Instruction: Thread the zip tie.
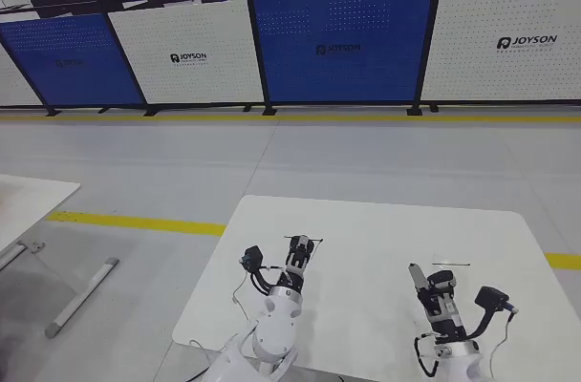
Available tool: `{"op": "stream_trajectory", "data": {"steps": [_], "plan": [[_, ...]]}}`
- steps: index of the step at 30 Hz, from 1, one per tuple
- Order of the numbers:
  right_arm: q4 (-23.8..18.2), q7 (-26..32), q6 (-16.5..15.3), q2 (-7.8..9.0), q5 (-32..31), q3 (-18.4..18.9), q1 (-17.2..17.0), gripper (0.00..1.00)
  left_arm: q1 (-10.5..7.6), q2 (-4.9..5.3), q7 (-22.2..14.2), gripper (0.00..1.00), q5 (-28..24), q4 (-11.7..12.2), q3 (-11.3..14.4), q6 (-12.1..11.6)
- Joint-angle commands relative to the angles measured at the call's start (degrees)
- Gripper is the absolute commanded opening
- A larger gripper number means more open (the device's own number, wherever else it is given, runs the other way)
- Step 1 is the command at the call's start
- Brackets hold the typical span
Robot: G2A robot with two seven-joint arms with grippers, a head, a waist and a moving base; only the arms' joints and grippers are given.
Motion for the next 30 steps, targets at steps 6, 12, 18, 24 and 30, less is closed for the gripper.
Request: {"op": "stream_trajectory", "data": {"steps": [6,12,18,24,30], "plan": [[-1.23,-2.81,1.72,-0.3,8.17,2.38,-1.57,1.0,0.0,0.0,0.0,0.0,0.0,0.0,0.0,0.0],[-1.16,-2.78,1.95,-0.35,9.27,2.54,-1.58,1.0,0.0,0.0,0.0,0.0,0.0,0.0,0.0,0.0],[-1.16,-2.78,1.95,-0.35,9.27,2.54,-1.58,1.0,0.0,0.0,0.0,0.0,0.0,0.0,0.0,0.0],[-1.16,-2.78,1.95,-0.35,9.27,2.54,-1.58,1.0,0.0,0.0,0.0,0.0,0.0,0.0,0.0,0.0],[-1.16,-2.78,1.95,-0.35,9.27,2.54,-1.58,1.0,0.0,0.0,0.0,0.0,0.0,0.0,0.0,0.0]]}}
